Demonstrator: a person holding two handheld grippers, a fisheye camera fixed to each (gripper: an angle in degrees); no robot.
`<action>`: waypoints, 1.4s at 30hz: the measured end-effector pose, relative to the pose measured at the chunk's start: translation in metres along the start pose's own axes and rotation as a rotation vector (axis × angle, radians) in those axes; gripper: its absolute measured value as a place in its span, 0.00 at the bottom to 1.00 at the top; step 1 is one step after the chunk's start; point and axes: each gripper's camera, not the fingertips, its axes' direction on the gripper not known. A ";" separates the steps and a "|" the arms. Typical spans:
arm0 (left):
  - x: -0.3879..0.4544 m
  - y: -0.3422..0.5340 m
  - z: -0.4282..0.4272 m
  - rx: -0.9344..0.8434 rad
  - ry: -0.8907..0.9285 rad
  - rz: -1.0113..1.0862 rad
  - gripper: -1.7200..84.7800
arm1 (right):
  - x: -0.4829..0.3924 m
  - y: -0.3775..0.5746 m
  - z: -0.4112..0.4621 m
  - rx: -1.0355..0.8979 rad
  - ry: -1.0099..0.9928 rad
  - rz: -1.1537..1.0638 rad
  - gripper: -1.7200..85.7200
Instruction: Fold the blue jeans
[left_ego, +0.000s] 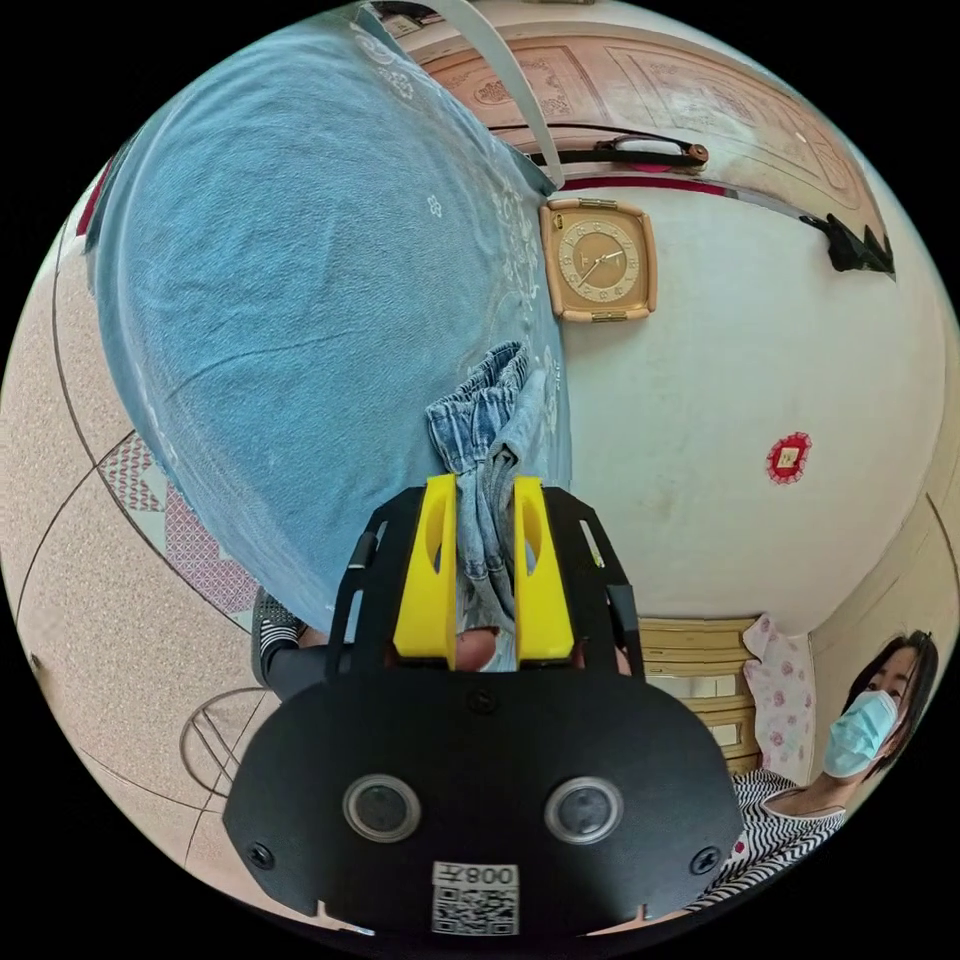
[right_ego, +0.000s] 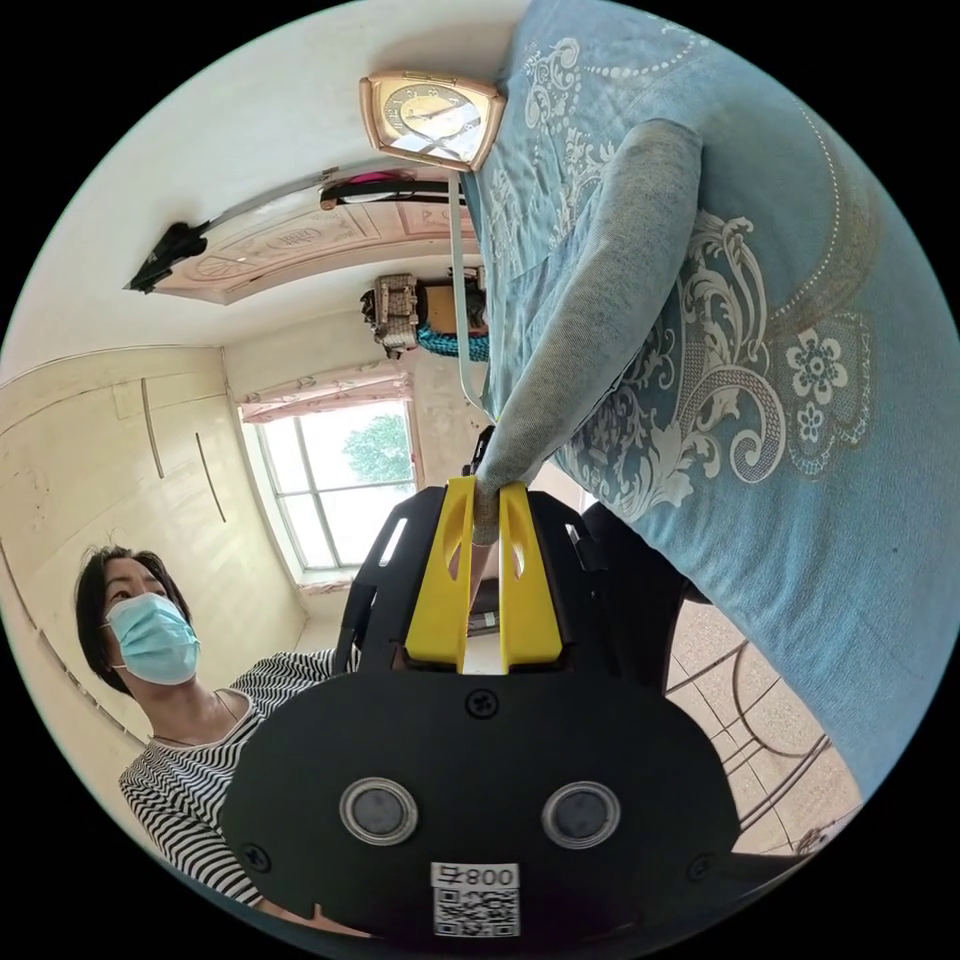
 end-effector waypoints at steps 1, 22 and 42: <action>0.005 0.002 0.006 -0.007 0.006 -0.001 0.13 | 0.002 0.001 -0.001 -0.003 0.005 -0.002 0.04; 0.208 0.079 0.100 -0.010 0.032 0.193 0.06 | 0.078 0.118 -0.098 0.061 -0.080 -0.093 0.03; 0.556 0.266 0.520 -0.630 0.174 0.593 0.04 | 0.169 0.444 -0.421 0.716 -0.133 -0.309 0.03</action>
